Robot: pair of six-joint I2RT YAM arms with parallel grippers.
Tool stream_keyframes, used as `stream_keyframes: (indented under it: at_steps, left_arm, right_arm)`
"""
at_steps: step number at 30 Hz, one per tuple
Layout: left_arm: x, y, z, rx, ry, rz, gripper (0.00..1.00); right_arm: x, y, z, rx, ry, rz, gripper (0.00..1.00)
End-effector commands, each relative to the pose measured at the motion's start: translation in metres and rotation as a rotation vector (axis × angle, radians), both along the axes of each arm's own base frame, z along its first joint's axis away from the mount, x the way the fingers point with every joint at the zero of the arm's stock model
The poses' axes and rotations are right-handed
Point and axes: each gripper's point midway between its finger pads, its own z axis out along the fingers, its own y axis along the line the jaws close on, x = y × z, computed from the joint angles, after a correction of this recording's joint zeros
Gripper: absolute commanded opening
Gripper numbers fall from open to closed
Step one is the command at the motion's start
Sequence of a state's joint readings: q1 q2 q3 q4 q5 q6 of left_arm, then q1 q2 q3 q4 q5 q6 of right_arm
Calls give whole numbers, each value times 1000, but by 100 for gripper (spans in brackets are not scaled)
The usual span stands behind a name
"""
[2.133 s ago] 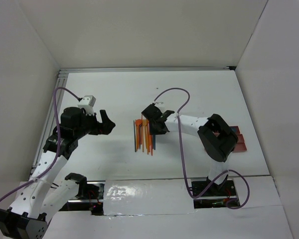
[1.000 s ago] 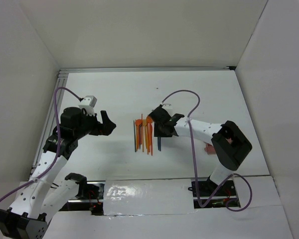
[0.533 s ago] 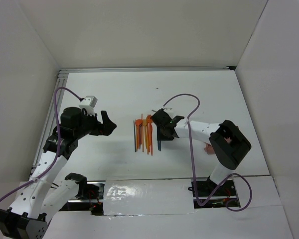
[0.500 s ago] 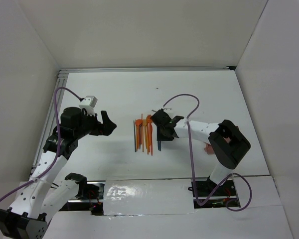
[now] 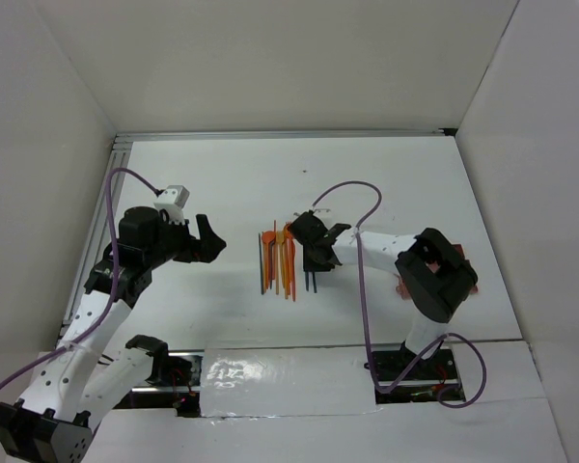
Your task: Sort the eating utensils into containers
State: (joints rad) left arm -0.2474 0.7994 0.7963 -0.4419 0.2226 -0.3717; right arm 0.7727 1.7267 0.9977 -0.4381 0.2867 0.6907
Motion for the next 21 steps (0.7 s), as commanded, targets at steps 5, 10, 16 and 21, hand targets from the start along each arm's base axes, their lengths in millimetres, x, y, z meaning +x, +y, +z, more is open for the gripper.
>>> stream_keyframes:
  at_steps: [5,10,16,21]
  left_arm:
    - [1,-4,12,-14,-24,-21,100]
    - [-2,-6,12,-25,-14,-35,100]
    - [-4,-8,14,-34,-14,-46,100]
    - [-5,-6,19,-30,-28,-35,100]
  right_arm:
    - [-40,-32,-28,-107,114,-34,30]
    - [-67,-30,-27,-71,128,-28,26]
    - [-85,-19,-39,-85,148,15,0]
    - [-76,-37,-28,-195,160,-76,0]
